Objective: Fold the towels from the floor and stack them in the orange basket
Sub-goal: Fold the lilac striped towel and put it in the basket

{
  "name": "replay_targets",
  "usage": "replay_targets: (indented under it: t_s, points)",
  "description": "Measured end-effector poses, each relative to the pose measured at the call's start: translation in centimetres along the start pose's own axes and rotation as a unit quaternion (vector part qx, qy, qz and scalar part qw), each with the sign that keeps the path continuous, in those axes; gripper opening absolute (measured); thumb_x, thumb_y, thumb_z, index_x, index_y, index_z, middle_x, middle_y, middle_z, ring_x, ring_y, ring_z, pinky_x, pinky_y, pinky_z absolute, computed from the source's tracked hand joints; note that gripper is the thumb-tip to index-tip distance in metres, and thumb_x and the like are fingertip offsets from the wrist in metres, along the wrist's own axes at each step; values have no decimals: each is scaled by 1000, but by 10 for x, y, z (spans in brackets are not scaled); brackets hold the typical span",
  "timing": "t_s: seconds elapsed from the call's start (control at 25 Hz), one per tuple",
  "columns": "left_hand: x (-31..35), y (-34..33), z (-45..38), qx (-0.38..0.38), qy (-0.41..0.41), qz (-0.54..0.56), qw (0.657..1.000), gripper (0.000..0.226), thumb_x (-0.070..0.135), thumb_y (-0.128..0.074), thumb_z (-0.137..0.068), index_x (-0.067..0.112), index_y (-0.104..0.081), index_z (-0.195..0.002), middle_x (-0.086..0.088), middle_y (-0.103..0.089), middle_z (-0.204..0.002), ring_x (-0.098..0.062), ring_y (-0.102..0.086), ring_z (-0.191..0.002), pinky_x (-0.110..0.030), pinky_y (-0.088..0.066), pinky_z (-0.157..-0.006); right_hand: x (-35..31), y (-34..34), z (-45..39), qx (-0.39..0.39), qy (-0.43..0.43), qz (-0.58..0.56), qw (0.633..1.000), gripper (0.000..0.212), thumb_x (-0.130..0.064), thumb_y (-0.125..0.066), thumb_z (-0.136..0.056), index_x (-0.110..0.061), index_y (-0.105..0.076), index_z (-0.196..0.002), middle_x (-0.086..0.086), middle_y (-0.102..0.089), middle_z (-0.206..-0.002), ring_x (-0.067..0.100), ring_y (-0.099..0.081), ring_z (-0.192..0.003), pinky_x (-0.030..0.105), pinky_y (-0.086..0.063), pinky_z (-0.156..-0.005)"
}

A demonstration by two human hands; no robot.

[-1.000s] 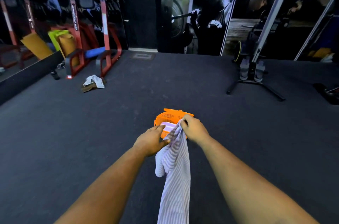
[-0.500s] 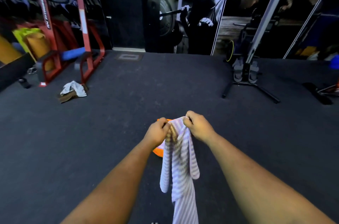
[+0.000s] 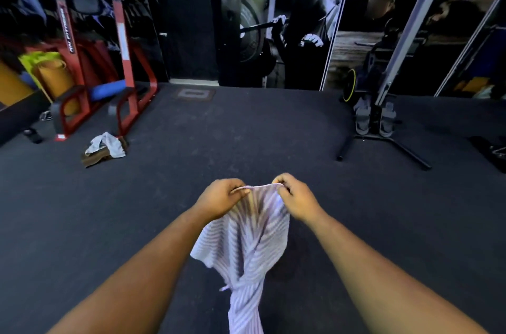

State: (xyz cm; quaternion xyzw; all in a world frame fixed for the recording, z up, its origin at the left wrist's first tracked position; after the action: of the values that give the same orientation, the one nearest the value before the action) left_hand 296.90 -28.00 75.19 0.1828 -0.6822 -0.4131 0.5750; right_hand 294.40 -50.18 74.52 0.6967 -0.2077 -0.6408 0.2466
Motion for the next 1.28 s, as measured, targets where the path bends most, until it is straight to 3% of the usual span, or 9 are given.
replay_targets:
  t_s: [0.12,0.24,0.44,0.52,0.68,0.84,1.0,1.12,1.28]
  points:
    - [27,-6,-23,42,-10,47,998,18,28,-60,-102,16,-69,-93,0,-72,-87,-19,-67,-85,-42,-52,-83,1,-3,-14,-77,75,113,988,34,-62,-51,-91,-33,-59,-108,-9,-58,-102,17,-57,-102,38,-47,-83]
    - [26,-1,-35,49,-5,42,998,17,36,-67,-97,21,-65,-88,2,-70,-83,-18,-65,-80,-38,-50,-77,-2,10,-36,-50,104,111,987,21,-44,-52,-100,-29,-52,-85,-11,-56,-77,25,-62,-83,41,-48,-70]
    - [-51,13,-18,-65,54,-159,984,33,52,-58,-98,20,-64,-89,1,-68,-91,-18,-63,-87,-34,-48,-75,4,51,-54,74,-3,84,994,24,-25,-56,-96,-17,-47,-76,-1,-58,-70,27,-59,-74,41,-46,-68]
    - [-67,29,-19,-27,55,-43,997,36,54,-55,-94,20,-58,-80,4,-62,-78,-12,-58,-74,-34,-45,-71,2,48,-49,82,-45,100,991,17,-35,-63,-91,-20,-56,-89,0,-64,-76,25,-62,-76,39,-49,-69]
    - [-32,33,-33,-34,-74,15,997,41,61,-57,-88,21,-63,-82,2,-64,-72,-11,-59,-68,-35,-46,-68,-47,-15,-41,-100,22,151,983,67,-68,-73,-77,-47,-46,-135,-5,-71,-109,17,-65,-98,37,-54,-86]
    - [-43,49,-34,-43,-102,28,993,36,52,-72,-89,16,-69,-88,-4,-70,-79,-14,-62,-70,-35,-46,-66,-75,-42,-40,-58,77,227,969,36,-61,-64,-90,-26,-57,-92,-6,-58,-69,17,-59,-71,41,-50,-67]
    - [-107,61,-10,-87,-36,26,995,43,58,-73,-83,16,-70,-82,1,-64,-71,-6,-54,-64,-35,-45,-65,-50,-27,-23,31,39,150,987,32,-55,-57,-98,-26,-55,-83,-7,-51,-61,10,-50,-61,40,-49,-66]
    - [-115,58,2,-67,-5,228,971,28,33,-72,-95,9,-67,-84,2,-64,-71,-8,-57,-64,-31,-46,-66,-46,-26,-16,45,9,115,992,32,-52,-58,-98,-26,-53,-78,-8,-48,-59,9,-45,-57,39,-48,-62]
    - [-99,43,17,29,92,420,902,31,41,-70,-92,11,-66,-90,-16,-59,-68,-26,-58,-49,-34,-47,-47,-50,-18,-17,85,-44,95,991,33,-48,-60,-97,-23,-54,-77,-9,-56,-65,11,-52,-63,38,-46,-64]
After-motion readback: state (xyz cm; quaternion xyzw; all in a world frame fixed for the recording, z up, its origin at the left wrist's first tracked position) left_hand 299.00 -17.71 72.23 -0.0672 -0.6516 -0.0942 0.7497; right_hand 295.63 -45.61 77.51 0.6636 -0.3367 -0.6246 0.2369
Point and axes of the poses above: each hand's wrist, its own z-axis away from the middle knuckle, its own y-axis out of the back of the hand, x = y × z, the point moved 4 cm from there along -z, towards the middle knuckle
